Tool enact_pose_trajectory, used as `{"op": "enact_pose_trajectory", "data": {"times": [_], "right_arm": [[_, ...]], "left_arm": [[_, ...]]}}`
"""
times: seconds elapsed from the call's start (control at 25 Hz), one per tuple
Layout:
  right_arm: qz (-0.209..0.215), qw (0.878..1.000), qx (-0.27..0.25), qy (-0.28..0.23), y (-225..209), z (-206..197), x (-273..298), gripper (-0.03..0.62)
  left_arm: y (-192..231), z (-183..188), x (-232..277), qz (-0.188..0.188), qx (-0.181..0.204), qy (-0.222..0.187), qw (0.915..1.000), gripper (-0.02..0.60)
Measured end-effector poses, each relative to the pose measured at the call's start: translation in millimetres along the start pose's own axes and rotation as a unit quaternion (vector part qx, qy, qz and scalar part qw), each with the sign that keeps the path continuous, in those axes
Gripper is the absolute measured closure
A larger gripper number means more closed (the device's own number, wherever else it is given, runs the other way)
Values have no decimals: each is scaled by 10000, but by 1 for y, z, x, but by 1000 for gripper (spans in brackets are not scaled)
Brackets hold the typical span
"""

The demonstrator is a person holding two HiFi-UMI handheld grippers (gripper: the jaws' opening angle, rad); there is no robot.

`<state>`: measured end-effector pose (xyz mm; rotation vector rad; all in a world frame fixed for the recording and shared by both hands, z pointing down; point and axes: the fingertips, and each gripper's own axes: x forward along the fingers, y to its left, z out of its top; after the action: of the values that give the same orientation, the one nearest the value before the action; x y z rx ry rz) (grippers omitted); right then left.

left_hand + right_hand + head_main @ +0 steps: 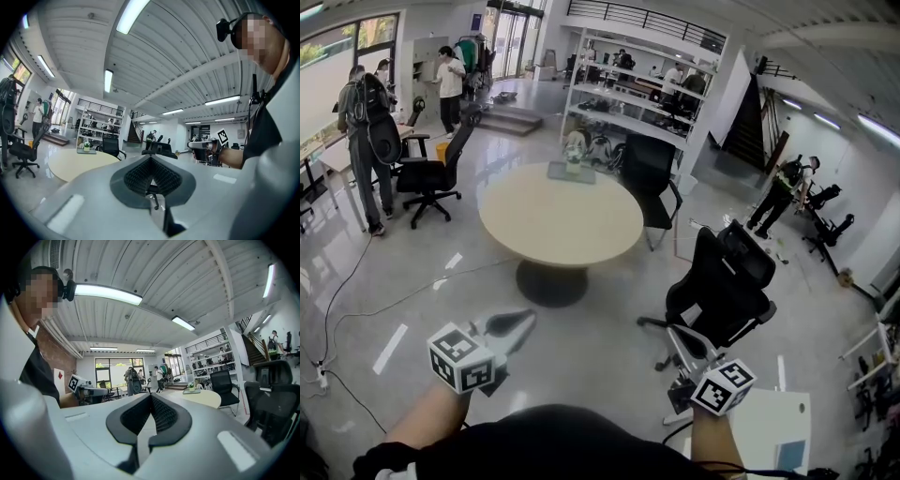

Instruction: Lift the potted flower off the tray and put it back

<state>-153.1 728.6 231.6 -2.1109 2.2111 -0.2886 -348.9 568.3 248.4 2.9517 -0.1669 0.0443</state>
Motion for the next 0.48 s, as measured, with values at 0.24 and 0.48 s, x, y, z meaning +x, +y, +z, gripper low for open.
{"op": "enact_pose_trajectory", "data": {"times": [0.24, 0.48], "right_arm": [[203, 9998, -18, 57, -20, 1, -11, 580], [348, 9992, -124, 146, -37, 2, -17, 580]], "left_arm": [[-22, -4, 20, 88, 27, 27, 10000, 581], [-36, -8, 41, 115, 79, 106, 9998, 581]]}}
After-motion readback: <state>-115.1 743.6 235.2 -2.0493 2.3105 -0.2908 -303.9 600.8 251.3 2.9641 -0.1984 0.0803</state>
